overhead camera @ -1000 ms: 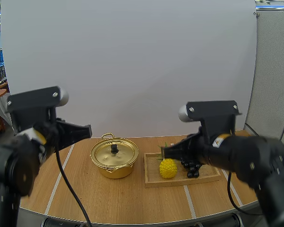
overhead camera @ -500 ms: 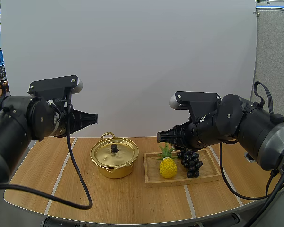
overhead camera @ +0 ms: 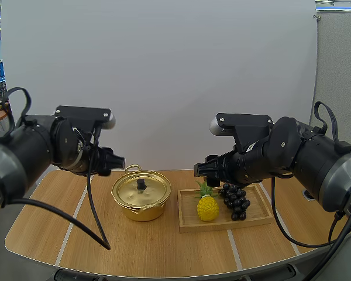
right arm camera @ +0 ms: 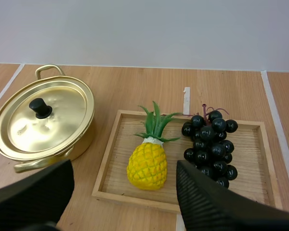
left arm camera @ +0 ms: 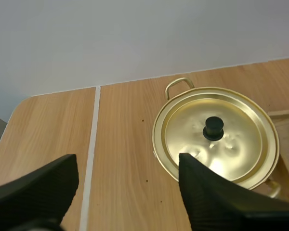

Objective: Open the pot, put the pineapple inside, and close it

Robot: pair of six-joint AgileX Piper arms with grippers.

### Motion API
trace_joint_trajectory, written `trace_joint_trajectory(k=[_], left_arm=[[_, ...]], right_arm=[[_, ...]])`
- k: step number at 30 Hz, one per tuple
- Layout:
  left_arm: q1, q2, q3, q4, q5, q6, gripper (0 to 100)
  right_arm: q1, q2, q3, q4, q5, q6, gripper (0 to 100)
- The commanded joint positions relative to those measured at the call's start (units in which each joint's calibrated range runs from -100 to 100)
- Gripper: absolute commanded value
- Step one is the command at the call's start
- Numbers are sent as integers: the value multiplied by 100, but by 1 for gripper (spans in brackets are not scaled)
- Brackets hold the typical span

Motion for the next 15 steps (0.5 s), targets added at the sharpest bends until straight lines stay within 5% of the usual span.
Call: trace_joint_trajectory(k=[1,9,15], left_arm=[[-9,312,-62,-263,-122,787,100],[-9,1265,-466,-1876,-54,2797,100],[-61,2059,-1226,-2388,559,3241,100]], right_arm=[[-17,-14,-59,9,20,-45,100],[-17,-14,-59,9,20,-45,100],[-17,-14,-59,9,20,-45,100]])
